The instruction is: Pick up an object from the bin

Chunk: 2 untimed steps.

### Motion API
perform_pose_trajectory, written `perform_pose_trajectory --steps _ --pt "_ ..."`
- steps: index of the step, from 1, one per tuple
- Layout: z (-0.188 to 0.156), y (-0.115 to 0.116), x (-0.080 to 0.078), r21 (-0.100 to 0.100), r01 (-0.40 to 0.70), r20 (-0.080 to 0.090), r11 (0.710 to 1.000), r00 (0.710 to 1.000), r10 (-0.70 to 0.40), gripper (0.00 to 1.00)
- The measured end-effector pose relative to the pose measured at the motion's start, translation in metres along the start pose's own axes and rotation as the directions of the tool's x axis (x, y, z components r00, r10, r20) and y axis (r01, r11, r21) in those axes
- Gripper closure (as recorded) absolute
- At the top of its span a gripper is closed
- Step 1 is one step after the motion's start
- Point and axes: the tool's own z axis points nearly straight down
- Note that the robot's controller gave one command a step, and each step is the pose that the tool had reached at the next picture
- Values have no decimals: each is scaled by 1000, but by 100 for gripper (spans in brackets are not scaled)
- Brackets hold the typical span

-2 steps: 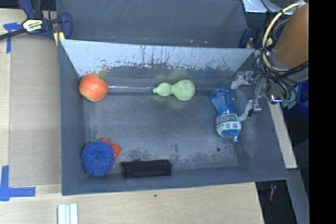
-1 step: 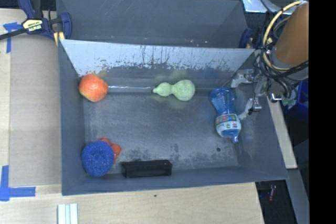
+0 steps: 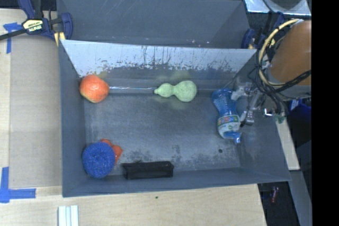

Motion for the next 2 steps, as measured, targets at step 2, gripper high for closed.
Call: perform_pose_trajectory --steps 2 --pt "41 -5 25 1 -74 15 997 997 74 0"
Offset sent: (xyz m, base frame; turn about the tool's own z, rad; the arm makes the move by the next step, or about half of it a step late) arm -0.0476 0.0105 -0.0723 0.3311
